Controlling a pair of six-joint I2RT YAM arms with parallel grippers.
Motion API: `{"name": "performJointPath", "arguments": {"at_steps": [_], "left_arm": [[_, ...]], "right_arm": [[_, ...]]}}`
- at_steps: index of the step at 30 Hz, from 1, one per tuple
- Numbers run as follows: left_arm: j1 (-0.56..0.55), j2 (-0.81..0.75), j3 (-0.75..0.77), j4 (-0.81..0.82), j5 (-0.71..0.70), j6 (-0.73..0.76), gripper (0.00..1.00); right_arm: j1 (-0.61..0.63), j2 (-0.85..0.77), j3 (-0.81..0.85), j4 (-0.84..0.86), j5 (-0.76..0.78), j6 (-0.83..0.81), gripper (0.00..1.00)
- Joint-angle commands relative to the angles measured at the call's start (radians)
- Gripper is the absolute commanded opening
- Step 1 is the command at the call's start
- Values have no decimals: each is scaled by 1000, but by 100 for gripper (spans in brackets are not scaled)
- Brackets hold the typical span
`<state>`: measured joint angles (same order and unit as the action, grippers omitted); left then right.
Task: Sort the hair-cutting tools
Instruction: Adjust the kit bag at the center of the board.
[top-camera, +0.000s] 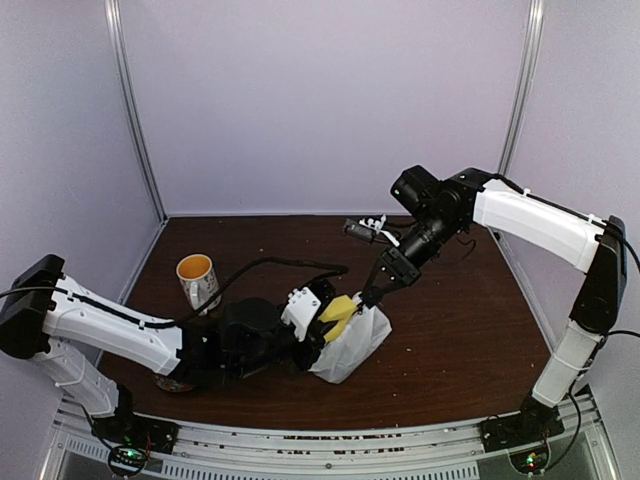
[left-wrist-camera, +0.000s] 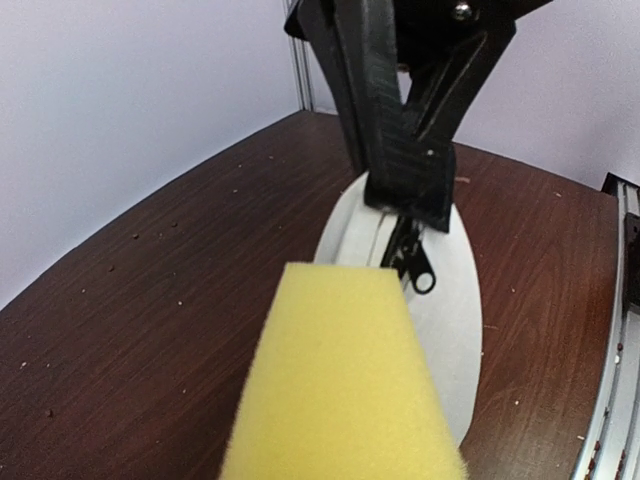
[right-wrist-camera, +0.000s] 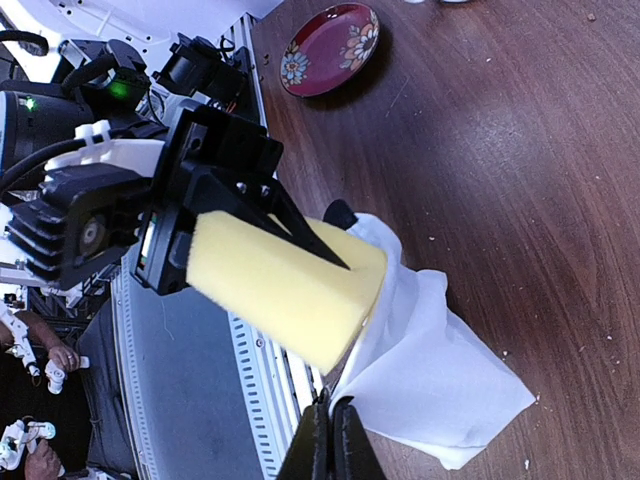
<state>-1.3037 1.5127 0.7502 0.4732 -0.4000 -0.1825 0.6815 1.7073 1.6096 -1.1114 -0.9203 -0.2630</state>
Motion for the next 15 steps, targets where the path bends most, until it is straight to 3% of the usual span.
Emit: {"name": "performJointPath", "arguments": {"at_steps": [1, 6, 15], "left_arm": [[0, -6, -12, 43, -74, -9, 0], [0, 32, 2, 56, -76, 19, 0], [-3, 57, -25, 134, -209, 147, 0]], "right_arm": [[12, -43, -1, -2, -45, -18, 0], [13, -31, 10, -13, -46, -23, 0], [14, -19, 17, -17, -50, -22, 0]]}}
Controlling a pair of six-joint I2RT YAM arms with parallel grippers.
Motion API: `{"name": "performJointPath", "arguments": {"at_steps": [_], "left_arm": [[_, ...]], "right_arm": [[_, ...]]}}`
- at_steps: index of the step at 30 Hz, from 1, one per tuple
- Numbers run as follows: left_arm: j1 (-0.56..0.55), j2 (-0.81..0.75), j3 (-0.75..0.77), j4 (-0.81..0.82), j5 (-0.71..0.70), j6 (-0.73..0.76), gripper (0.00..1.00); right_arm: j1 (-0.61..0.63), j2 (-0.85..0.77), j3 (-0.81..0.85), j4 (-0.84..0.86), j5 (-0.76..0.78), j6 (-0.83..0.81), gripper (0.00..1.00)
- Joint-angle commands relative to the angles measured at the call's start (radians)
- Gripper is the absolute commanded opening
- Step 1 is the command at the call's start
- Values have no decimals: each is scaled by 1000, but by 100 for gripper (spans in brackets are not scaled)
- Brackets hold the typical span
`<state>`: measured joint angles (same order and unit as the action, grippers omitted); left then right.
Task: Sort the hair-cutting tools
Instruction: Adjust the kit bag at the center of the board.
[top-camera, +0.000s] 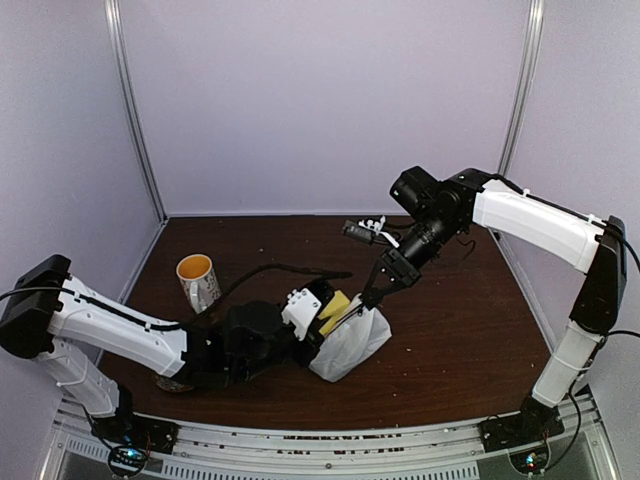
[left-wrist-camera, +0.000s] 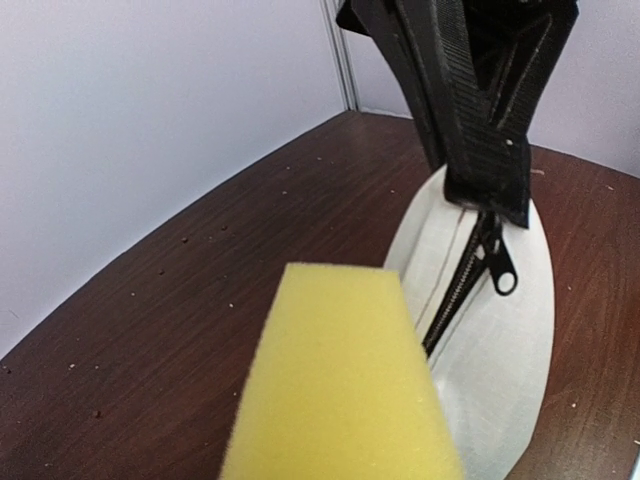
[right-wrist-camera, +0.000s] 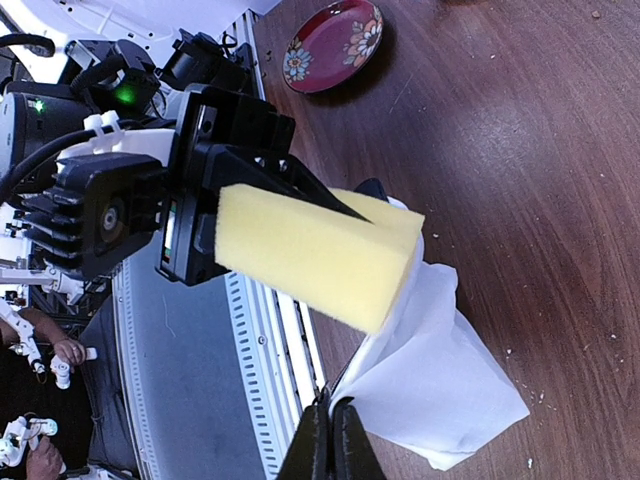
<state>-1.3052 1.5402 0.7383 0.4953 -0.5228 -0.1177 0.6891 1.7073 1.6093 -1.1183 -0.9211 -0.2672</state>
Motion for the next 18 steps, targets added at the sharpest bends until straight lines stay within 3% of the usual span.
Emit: {"name": "performJointPath", "arguments": {"at_steps": [1, 9, 18], "left_arm": [[-2, 42, -11, 124, -84, 97, 0], [-6, 75, -15, 161, 59, 50, 0], [-89, 49, -32, 154, 1, 20, 0]], "right_arm": [[6, -16, 20, -9, -50, -19, 0], [3, -6, 36, -11, -31, -17, 0], [0, -8, 27, 3, -7, -6, 0]]}}
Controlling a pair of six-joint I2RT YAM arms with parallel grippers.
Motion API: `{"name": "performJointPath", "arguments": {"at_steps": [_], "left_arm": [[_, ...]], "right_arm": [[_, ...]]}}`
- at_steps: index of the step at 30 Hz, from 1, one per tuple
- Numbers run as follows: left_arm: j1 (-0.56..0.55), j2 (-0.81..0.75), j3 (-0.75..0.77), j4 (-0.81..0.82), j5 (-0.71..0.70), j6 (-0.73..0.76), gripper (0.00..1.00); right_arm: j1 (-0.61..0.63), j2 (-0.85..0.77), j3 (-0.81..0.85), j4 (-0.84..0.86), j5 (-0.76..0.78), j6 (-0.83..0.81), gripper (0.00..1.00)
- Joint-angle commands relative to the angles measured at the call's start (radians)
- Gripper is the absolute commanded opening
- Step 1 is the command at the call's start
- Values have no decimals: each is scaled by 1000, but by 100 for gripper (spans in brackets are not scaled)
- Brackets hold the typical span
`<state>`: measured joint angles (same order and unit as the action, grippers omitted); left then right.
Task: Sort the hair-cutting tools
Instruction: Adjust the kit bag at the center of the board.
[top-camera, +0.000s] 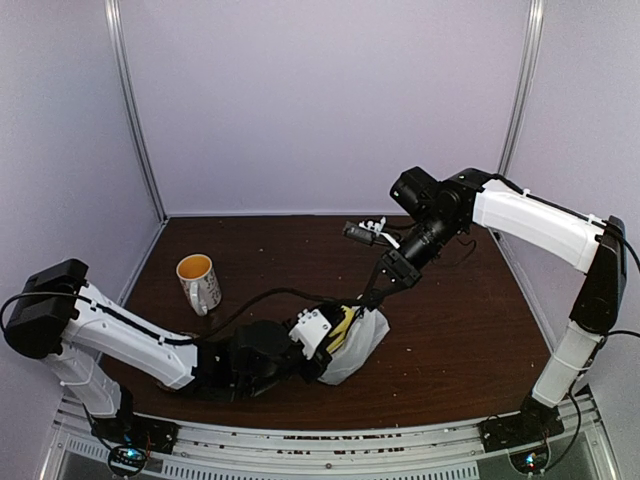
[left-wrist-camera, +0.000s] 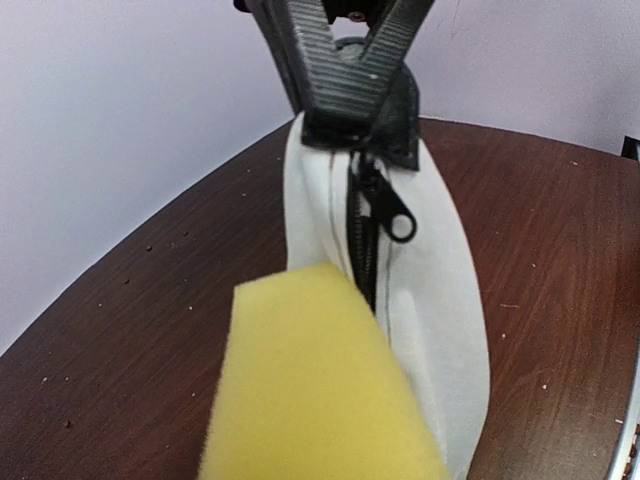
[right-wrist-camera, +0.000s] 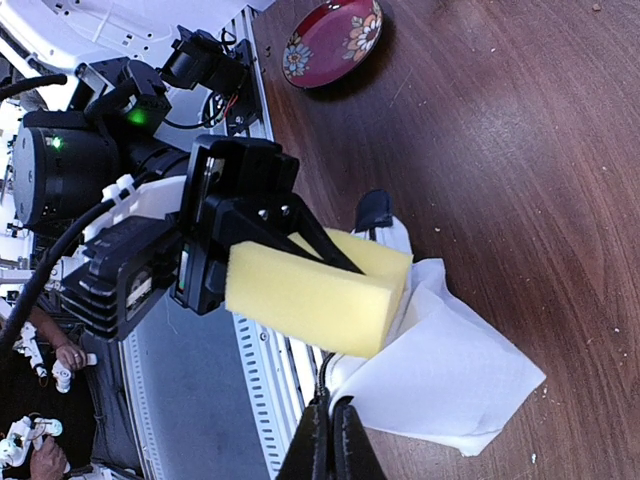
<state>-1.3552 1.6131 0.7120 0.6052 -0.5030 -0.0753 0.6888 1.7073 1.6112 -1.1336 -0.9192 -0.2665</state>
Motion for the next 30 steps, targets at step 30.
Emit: {"name": "performJointPath", "arguments": {"at_steps": [30], "left_arm": [[-109, -127, 50, -1, 24, -49, 0]], "right_arm": [[3, -28, -6, 21, 3, -26, 0]]}}
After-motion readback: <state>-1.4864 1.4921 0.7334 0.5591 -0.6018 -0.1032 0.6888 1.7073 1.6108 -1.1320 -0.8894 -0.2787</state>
